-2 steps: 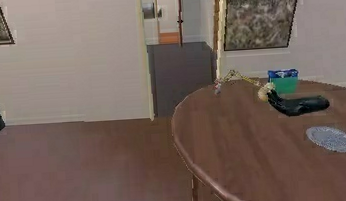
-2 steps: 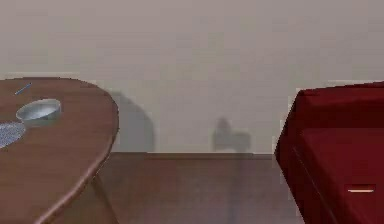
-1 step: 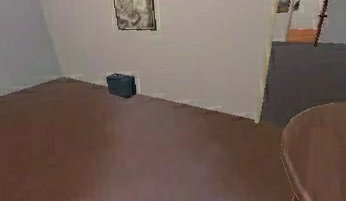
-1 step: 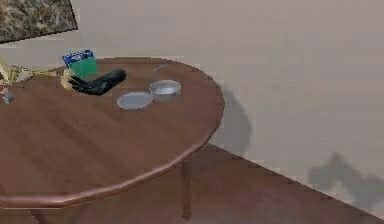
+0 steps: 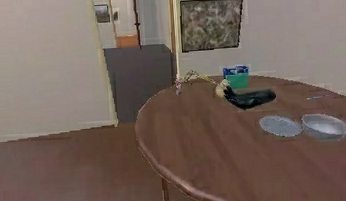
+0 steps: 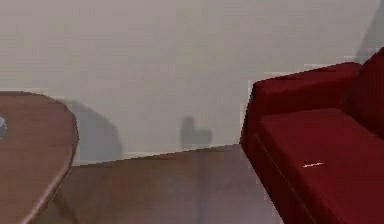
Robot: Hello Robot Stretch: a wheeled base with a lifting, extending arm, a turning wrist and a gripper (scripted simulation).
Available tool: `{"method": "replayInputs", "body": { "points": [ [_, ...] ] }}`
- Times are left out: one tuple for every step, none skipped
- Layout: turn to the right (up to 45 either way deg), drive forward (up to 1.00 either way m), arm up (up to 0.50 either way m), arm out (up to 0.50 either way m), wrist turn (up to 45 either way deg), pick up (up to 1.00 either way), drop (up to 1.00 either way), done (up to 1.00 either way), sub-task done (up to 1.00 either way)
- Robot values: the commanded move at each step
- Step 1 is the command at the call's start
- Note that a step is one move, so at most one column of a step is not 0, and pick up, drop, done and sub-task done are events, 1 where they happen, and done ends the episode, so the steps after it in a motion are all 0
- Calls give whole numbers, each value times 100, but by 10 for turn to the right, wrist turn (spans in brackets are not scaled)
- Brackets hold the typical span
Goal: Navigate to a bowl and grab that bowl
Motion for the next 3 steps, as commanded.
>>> {"method": "replayInputs", "body": {
  "points": [
    [450,0,0,0,0,0,0,0,0],
    [180,0,0,0,0,0,0,0,0],
    [30,0,0,0,0,0,0,0,0]
  ]
}}
